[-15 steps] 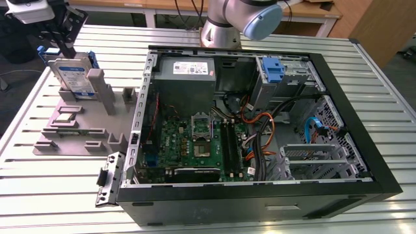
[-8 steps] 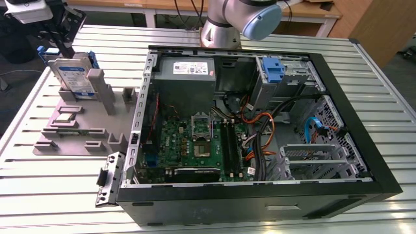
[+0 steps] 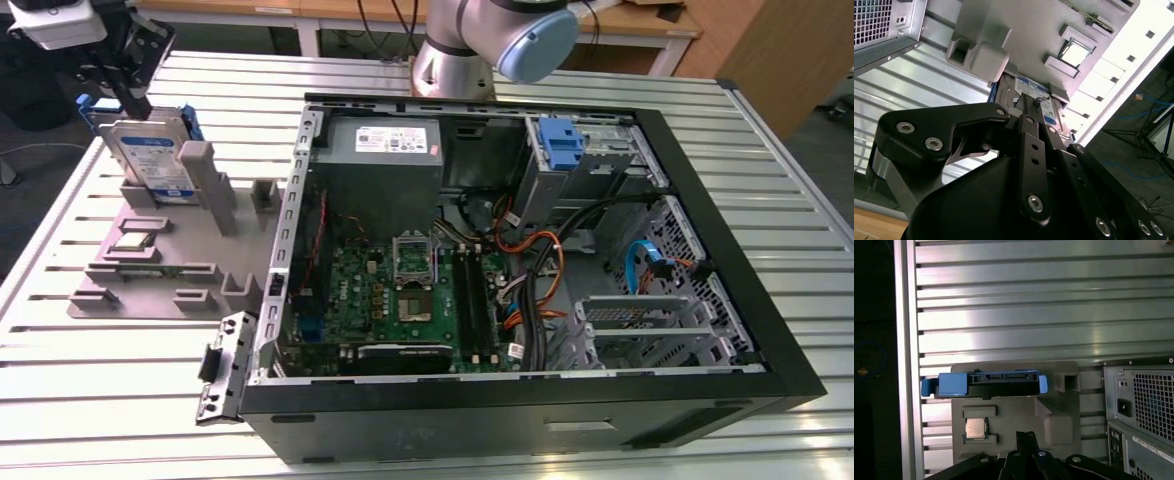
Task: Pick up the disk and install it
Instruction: 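Reach for the disk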
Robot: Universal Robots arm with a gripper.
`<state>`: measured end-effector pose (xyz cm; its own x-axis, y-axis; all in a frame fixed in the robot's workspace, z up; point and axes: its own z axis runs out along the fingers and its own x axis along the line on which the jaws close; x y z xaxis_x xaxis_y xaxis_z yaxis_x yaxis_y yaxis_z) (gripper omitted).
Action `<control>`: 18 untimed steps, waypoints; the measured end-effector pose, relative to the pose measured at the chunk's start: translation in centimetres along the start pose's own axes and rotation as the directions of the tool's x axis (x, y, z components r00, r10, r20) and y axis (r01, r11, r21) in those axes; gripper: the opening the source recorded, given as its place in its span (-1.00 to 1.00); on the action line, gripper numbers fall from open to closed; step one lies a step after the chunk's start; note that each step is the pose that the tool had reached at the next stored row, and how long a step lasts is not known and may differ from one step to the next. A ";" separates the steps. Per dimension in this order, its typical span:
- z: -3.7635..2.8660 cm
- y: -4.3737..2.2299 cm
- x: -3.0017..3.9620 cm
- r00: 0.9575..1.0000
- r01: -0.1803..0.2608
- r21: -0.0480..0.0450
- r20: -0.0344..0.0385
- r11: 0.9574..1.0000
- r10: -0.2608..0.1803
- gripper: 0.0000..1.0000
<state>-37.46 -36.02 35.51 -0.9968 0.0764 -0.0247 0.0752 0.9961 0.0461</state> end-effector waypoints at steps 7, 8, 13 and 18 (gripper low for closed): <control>0.36 0.66 0.32 1.000 0.000 -0.001 0.000 1.000 0.000 -0.79; 0.41 0.76 0.39 1.000 0.000 -0.001 0.000 1.000 0.000 -0.79; 0.64 1.31 0.75 1.000 0.000 -0.001 0.000 1.000 0.000 -0.79; 0.86 2.10 1.18 1.000 0.000 -0.002 0.000 1.000 0.000 -0.79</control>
<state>-38.45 -33.81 34.71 -0.9968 0.0763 -0.0245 0.0751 0.9960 0.0480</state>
